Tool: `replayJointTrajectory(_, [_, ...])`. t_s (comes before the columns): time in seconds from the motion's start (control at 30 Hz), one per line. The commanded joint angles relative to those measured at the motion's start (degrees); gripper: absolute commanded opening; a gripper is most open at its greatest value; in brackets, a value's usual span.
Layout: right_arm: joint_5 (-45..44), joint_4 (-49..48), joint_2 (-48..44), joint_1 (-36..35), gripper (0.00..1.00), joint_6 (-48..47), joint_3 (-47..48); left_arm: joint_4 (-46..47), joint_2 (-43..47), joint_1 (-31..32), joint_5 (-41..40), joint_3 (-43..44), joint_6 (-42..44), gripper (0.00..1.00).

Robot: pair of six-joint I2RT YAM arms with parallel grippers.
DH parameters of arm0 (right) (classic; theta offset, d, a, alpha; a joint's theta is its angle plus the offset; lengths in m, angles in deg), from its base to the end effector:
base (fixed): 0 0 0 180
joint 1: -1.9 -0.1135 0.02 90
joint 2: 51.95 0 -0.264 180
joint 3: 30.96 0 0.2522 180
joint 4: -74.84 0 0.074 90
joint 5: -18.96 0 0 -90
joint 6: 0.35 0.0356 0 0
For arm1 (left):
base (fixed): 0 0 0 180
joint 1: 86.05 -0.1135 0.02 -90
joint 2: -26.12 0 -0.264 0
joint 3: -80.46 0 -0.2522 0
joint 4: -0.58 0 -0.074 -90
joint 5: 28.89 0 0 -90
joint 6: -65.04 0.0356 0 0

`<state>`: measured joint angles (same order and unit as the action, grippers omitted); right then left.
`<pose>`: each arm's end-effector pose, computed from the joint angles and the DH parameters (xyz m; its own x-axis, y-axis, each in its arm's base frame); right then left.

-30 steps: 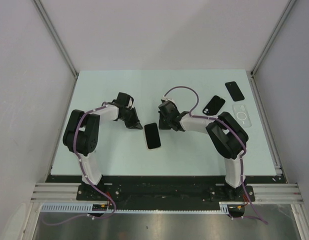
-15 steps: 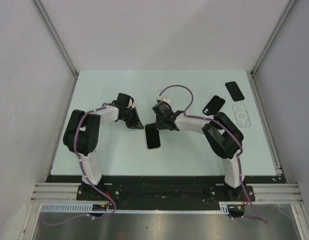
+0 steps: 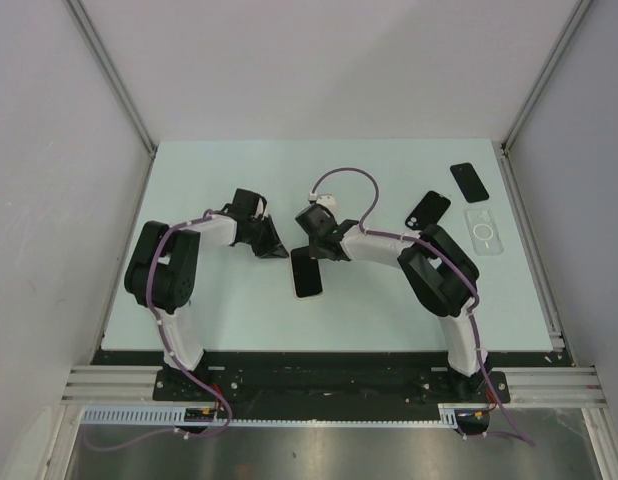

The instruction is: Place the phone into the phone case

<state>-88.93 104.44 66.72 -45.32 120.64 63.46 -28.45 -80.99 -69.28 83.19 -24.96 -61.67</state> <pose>0.3070 0.3157 0.1544 -0.7664 -0.1068 -0.6334 -0.2109 0.9733 0.0911 0.3420 -0.1170 0.1361 -0.9372 -0.2961 -0.1842 -0.1515 0.8215 -0.5497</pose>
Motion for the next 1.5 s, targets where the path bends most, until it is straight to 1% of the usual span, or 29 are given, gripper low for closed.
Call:
replayJointTrajectory(0.0, [2.2,3.0,2.9,-1.3,0.0,1.6,0.5,-0.4,0.5,2.8,3.8,-2.1,-1.7,0.14])
replayJointTrajectory(0.17, [3.2,5.6,-1.1,0.6,0.07,0.4,0.1,-3.8,2.5,2.5,1.1,-0.9,-0.8,0.2])
replayJointTrajectory(0.23, [4.3,5.8,-3.4,1.8,0.1,-0.2,-0.8,-6.5,4.3,2.5,-1.0,-0.3,0.1,0.24])
replayJointTrajectory(0.27, [5.6,5.9,-4.1,2.1,0.12,-0.1,-1.1,-7.4,4.9,2.5,-3.3,0.4,0.6,0.26])
replayJointTrajectory(0.3, [6.0,6.0,-4.9,2.5,0.13,-0.2,-1.8,-8.6,5.4,2.6,-4.2,0.6,1.2,0.29])
replayJointTrajectory(0.33, [6.8,6.1,-6.2,3.1,0.16,-0.5,-2.3,-9.2,6.5,2.5,-5.1,0.9,1.4,0.31])
replayJointTrajectory(0.37, [7.3,6.1,-7.0,3.4,0.18,-0.5,-2.8,-9.5,7.0,2.6,-5.6,0.9,1.6,0.35])
replayJointTrajectory(0.43, [8.7,5.7,-8.2,4.4,0.21,-0.6,-4.4,-9.5,7.9,2.6,-5.2,0.9,1.8,0.38])
replayJointTrajectory(0.5, [12.0,4.6,-10.3,4.9,0.24,-0.7,-6.0,-8.5,8.1,2.6,-3.0,0.4,2.3,0.42])
replayJointTrajectory(0.53, [13.4,2.4,-11.2,5.1,0.26,-0.7,-8.6,-8.1,8.3,2.7,-2.3,0.2,2.5,0.44])
replayJointTrajectory(0.6, [19.4,-0.4,-13.9,5.8,0.3,-0.8,-11.4,-7.6,8.1,2.7,-0.7,-0.1,3.0,0.47])
replayJointTrajectory(0.63, [24.3,-4.1,-14.8,6.0,0.32,-1.0,-14.5,-7.5,7.9,2.8,-0.3,-0.3,3.0,0.49])
replayJointTrajectory(0.67, [26.9,-6.4,-15.6,6.5,0.34,-0.8,-16.4,-7.3,7.7,2.9,0.1,-0.4,3.1,0.51])
replayJointTrajectory(0.7, [29.0,-8.4,-17.2,6.7,0.39,-0.1,-18.0,-7.1,7.3,2.9,0.8,-0.5,3.2,0.51])
replayJointTrajectory(0.73, [32.0,-11.8,-17.9,6.9,0.42,0.5,-19.4,-6.6,7.1,2.9,1.3,-0.7,3.4,0.52])
replayJointTrajectory(0.8, [33.4,-14.2,-19.4,7.2,0.47,1.7,-23.0,-6.0,6.1,2.9,2.4,-1.0,3.2,0.53])
replayJointTrajectory(0.87, [35.4,-18.4,-20.3,7.7,0.5,2.6,-26.2,-5.7,5.6,3.0,3.8,-1.1,3.2,0.54])
replayJointTrajectory(0.9, [36.0,-20.8,-20.7,8.2,0.53,3.8,-27.2,-5.5,5.0,3.1,4.5,-1.0,3.2,0.54])
replayJointTrajectory(0.97, [40.1,-24.0,-20.4,9.0,0.56,5.2,-29.7,-5.9,4.4,3.0,4.5,-0.7,3.2,0.54])
replayJointTrajectory(1.0, [41.3,-26.6,-20.1,9.8,0.61,6.4,-30.4,-5.9,4.0,3.1,4.5,-0.8,3.2,0.54])
replayJointTrajectory(1.03, [42.5,-27.4,-19.8,10.0,0.63,6.8,-30.8,-5.8,3.9,3.1,4.6,-1.0,3.2,0.54])
replayJointTrajectory(1.23, [40.3,-29.4,-18.1,9.3,0.67,7.3,-31.7,-4.8,2.9,3.5,5.2,-2.4,2.4,0.53])
replayJointTrajectory(1.33, [39.0,-30.7,-16.5,8.6,0.67,8.1,-31.6,-3.8,2.3,3.5,6.2,-3.2,1.7,0.49])
replayJointTrajectory(1.47, [39.2,-32.7,-14.4,8.3,0.68,10.8,-31.6,-2.0,2.7,3.5,7.6,-4.6,0.2,0.45])
